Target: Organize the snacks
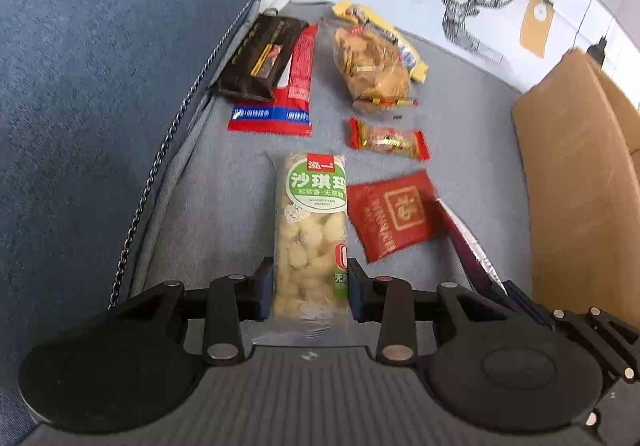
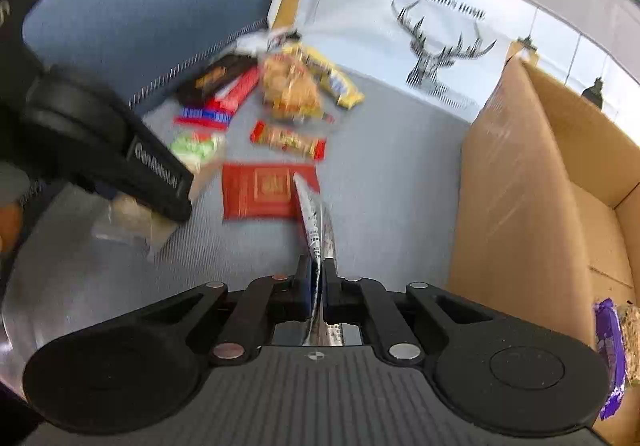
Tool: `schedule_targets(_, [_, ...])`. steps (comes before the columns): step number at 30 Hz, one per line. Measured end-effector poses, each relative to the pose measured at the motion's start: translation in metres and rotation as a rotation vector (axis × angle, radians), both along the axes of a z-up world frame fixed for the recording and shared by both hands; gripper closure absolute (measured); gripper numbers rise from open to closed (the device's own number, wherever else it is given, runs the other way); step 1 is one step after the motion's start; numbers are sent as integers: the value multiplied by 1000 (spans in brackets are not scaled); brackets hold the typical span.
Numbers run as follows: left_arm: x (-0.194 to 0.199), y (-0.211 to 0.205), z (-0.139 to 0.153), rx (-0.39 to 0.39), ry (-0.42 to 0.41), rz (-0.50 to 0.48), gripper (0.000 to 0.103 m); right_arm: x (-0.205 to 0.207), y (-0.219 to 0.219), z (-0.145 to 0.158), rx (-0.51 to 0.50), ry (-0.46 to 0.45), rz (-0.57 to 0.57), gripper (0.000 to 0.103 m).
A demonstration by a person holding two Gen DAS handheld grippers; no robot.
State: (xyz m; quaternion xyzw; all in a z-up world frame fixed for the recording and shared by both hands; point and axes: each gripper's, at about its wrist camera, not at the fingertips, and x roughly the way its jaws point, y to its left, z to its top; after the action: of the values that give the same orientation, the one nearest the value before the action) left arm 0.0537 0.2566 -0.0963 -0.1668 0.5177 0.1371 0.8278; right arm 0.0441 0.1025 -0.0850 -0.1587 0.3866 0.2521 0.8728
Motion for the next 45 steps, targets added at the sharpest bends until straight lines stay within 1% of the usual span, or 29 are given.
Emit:
schedule_targets(7, [-3, 1, 18, -1, -107, 37, 63, 2, -13, 23, 124, -78, -41, 100])
schedule_targets(8, [-3, 1, 20, -1, -121, 40, 63, 1, -15, 27, 137, -92, -43, 103])
schedule_targets(10, [-5, 1, 25, 0, -148, 45, 63, -1, -20, 35, 171, -124, -47, 103])
schedule_targets(14, [-6, 1, 30, -6, -171, 47, 63, -6, -27, 47, 197, -170, -17, 103])
schedule_targets(15, [-6, 1, 30, -9, -171, 48, 63, -7, -27, 46, 193, -161, -1, 103])
schedule_targets(16, [-6, 1, 30, -12, -171, 48, 63, -6, -26, 42, 184, -133, 15, 103])
schedule_targets(18, [-5, 1, 29, -18, -165, 43, 63, -4, -21, 32, 155, -42, 52, 103])
schedule_targets(19, [-6, 1, 29, -21, -161, 39, 63, -4, -18, 26, 133, -16, 56, 102])
schedule_targets(21, [-5, 1, 27, -24, -149, 33, 63, -4, -13, 18, 90, -12, 51, 86])
schedule_targets(22, [-5, 2, 26, -27, -145, 30, 63, -3, -11, 15, 73, -6, 44, 60])
schedule_targets(23, [-5, 2, 26, -30, -144, 29, 63, 0, -10, 12, 64, 4, 30, 37])
schedule_targets(24, [-5, 3, 26, -31, -145, 28, 63, 3, -9, 7, 53, 18, 8, 31])
schedule_targets(25, [-5, 3, 26, -33, -146, 26, 63, 7, -7, 1, 34, 42, -20, 30])
schedule_targets(27, [-7, 3, 26, -38, -145, 25, 63, 14, -7, -10, 14, 98, -55, 30])
schedule_targets(28, [-7, 4, 26, -39, -145, 27, 63, 18, -8, -18, 13, 150, -70, 32])
schedule_targets(29, [-8, 4, 27, -40, -147, 28, 63, 21, -8, -24, 12, 194, -77, 40])
schedule_targets(30, [-8, 5, 27, -42, -150, 29, 63, 22, -8, -29, 17, 228, -82, 42])
schedule_targets(31, [-8, 4, 28, -44, -151, 30, 63, 18, -9, -28, 26, 213, -81, 62])
schedule_targets(32, [-8, 4, 28, -44, -152, 31, 63, 15, -6, -26, 20, 195, -57, 83])
schedule_targets(33, [-8, 4, 28, -44, -154, 32, 63, 12, -3, -24, 11, 177, -34, 85])
schedule_targets(35, [-9, 3, 30, -44, -161, 33, 63, 8, -4, -22, 25, 173, -21, 91])
schedule_targets(37, [-11, 2, 32, -44, -171, 35, 63, 6, -7, -15, 44, 150, -20, 92])
schedule_targets(45, [-20, -3, 48, -16, -244, 50, 63, -11, -36, 50, 204, -79, 5, 92])
